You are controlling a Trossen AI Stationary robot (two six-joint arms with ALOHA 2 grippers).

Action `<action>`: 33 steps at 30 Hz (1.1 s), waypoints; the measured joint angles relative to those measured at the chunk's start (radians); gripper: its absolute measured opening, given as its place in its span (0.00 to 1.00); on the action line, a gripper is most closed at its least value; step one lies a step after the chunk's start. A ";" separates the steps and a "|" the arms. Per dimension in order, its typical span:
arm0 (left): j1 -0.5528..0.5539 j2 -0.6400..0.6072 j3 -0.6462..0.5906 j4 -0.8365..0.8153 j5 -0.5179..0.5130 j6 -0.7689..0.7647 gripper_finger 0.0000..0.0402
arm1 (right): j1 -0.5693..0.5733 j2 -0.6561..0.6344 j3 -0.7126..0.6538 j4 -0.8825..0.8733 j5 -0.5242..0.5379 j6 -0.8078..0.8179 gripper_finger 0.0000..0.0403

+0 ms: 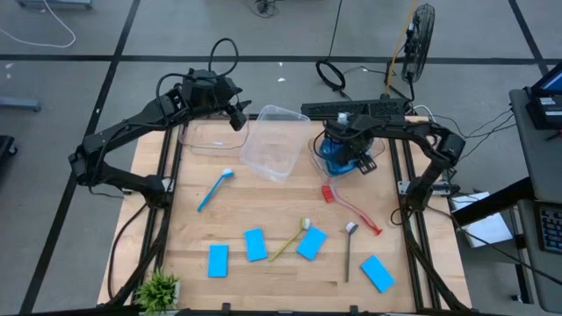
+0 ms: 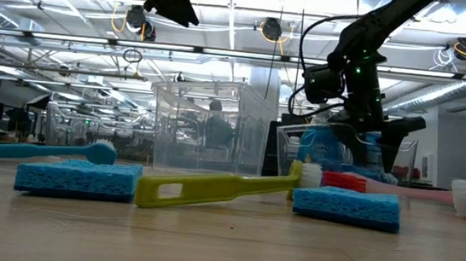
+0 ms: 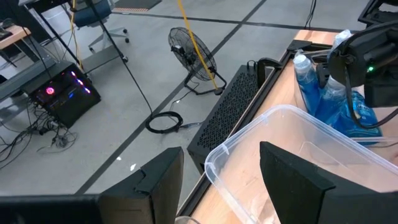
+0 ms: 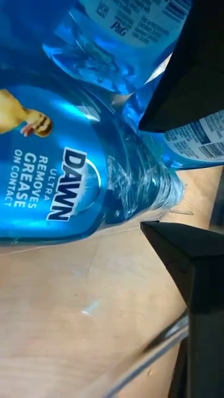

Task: Pick & Place Kitchen Sink Supplies
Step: Put the blue soap dispenser into the right transparent bin

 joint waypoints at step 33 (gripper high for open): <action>0.000 0.000 0.000 0.010 -0.008 0.044 0.53 | -0.008 0.016 0.000 -0.116 -0.027 0.014 0.50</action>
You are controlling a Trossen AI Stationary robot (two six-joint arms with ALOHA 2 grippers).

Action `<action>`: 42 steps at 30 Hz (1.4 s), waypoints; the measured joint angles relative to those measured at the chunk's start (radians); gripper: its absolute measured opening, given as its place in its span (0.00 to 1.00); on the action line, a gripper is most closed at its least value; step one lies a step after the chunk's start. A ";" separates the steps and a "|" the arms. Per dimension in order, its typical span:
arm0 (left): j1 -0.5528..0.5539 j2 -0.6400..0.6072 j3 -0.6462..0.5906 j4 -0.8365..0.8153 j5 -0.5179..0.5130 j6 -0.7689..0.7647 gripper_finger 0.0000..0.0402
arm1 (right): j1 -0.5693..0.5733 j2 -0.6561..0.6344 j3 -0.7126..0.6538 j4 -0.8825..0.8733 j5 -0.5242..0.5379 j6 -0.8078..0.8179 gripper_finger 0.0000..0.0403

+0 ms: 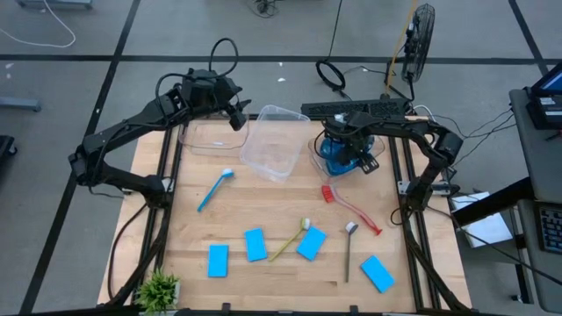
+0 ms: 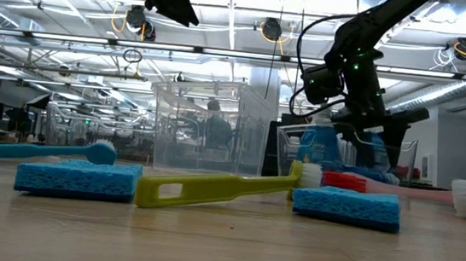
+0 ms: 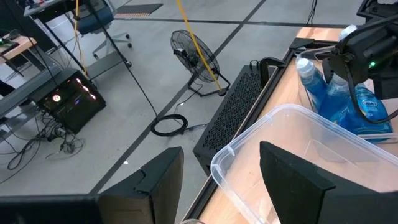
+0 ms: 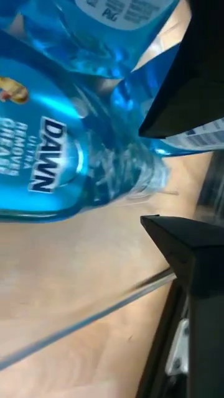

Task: Pick & Place Kitchen Sink Supplies
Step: Put the blue soap dispenser into the right transparent bin

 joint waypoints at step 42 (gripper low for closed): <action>0.000 0.000 0.000 -0.002 0.001 0.003 0.53 | -0.065 0.055 0.001 0.038 -0.038 0.055 0.50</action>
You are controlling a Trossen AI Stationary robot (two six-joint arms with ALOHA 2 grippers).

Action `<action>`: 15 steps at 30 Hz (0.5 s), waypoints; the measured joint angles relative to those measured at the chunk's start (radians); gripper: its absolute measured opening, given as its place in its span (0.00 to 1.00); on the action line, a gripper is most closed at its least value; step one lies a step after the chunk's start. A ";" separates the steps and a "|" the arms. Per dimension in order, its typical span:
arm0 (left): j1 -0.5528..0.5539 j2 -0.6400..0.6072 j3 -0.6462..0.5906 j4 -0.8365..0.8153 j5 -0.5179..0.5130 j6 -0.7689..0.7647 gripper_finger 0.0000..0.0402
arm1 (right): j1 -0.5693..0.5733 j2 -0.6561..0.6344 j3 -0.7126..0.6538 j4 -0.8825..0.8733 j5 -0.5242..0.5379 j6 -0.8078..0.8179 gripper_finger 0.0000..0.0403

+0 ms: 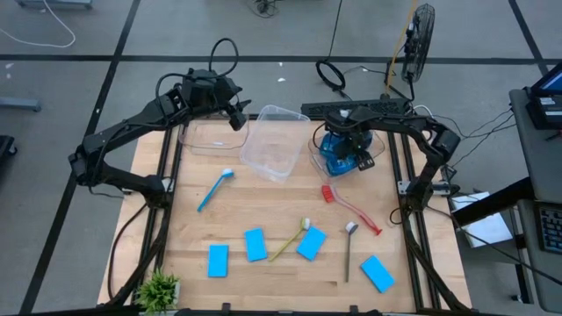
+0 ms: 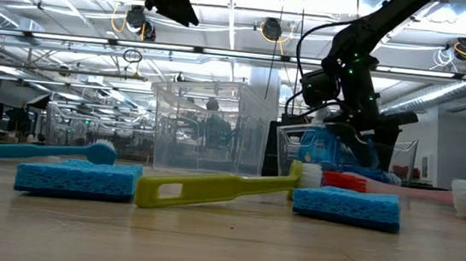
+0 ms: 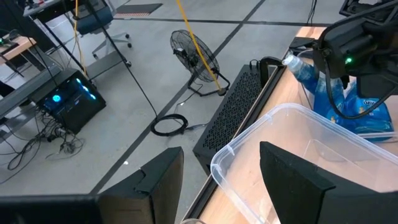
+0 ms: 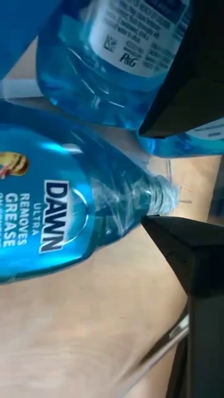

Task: Pick & Place Kitchen Sink Supplies
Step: Put the blue soap dispenser into the right transparent bin

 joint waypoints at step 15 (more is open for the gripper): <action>0.000 0.000 0.000 0.000 0.000 0.014 0.53 | 0.000 0.000 0.000 -0.044 0.051 -0.001 0.40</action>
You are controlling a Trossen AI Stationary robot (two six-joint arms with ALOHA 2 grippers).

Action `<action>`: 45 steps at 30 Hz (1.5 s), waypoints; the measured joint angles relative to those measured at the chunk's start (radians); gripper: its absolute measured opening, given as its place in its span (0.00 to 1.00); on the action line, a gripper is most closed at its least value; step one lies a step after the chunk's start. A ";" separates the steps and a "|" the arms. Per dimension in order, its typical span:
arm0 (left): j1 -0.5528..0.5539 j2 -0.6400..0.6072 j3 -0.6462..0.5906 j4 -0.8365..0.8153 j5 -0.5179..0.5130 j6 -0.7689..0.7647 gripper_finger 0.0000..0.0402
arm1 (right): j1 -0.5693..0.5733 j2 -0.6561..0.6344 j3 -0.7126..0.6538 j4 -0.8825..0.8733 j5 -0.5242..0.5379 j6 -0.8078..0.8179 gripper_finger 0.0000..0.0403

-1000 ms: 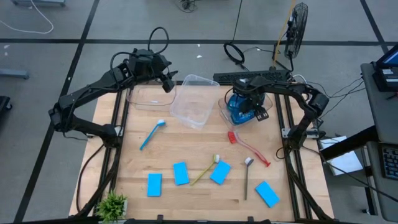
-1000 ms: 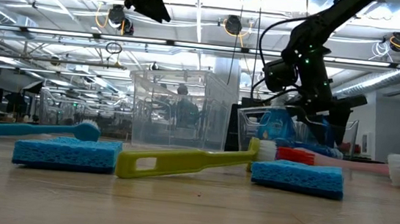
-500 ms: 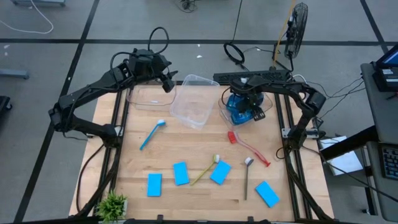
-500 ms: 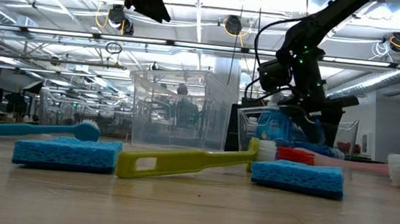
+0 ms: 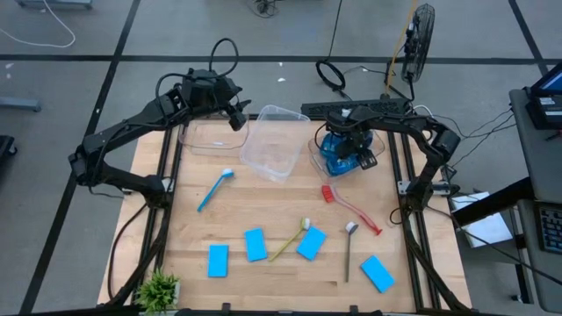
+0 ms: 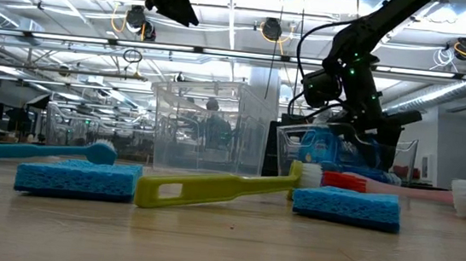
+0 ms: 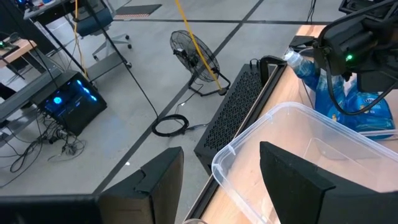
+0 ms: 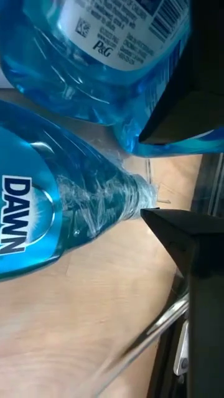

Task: Pick & Place Kitchen Sink Supplies
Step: Put the blue soap dispenser into the right transparent bin

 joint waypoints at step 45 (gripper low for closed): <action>0.000 0.000 0.000 0.000 0.001 -0.007 0.53 | 0.018 -0.084 -0.130 0.144 -0.049 0.023 0.42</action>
